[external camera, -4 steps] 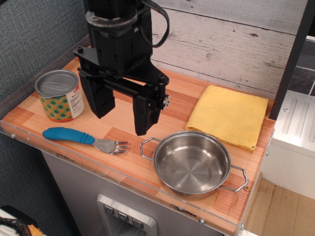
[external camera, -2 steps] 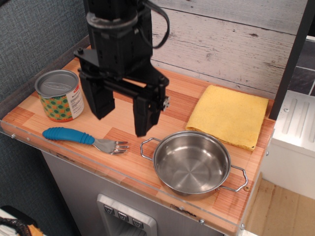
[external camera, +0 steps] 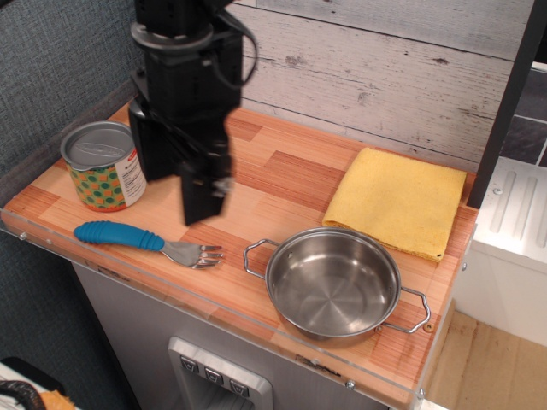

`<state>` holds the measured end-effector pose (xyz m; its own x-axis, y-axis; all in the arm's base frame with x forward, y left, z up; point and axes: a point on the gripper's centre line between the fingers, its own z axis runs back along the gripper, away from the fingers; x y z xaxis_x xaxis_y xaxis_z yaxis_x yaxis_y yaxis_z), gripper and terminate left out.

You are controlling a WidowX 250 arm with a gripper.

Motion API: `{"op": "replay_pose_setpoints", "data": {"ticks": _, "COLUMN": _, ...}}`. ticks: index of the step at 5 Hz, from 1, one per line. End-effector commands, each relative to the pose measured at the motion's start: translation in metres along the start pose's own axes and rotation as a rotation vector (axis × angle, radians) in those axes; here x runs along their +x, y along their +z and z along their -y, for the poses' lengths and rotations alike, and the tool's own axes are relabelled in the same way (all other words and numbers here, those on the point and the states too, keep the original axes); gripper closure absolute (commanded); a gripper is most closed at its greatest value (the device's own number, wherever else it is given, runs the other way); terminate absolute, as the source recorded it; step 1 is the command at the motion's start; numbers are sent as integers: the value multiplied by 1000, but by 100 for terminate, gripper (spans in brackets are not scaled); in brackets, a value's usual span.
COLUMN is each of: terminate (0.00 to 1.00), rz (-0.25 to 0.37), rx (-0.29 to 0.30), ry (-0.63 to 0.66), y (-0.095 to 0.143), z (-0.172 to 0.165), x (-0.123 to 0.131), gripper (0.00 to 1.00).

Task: Place the fork on the cutting board

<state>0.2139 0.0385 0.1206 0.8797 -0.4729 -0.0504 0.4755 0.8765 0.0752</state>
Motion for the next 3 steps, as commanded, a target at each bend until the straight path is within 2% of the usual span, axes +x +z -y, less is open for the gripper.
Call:
{"op": "replay_pose_setpoints", "data": {"ticks": 1, "terminate": 0, "rz": -79, "rx": 36, "ry": -455, "y": -17, "z": -48, "x": 8, "gripper": 0}}
{"op": "replay_pose_setpoints", "data": {"ticks": 2, "terminate": 0, "rz": -31, "rx": 53, "ry": -702, "y": -31, "z": -57, "x": 10, "gripper": 0}}
{"op": "replay_pose_setpoints", "data": {"ticks": 3, "terminate": 0, "rz": -20, "rx": 62, "ry": -937, "y": -48, "z": -57, "x": 10, "gripper": 0}}
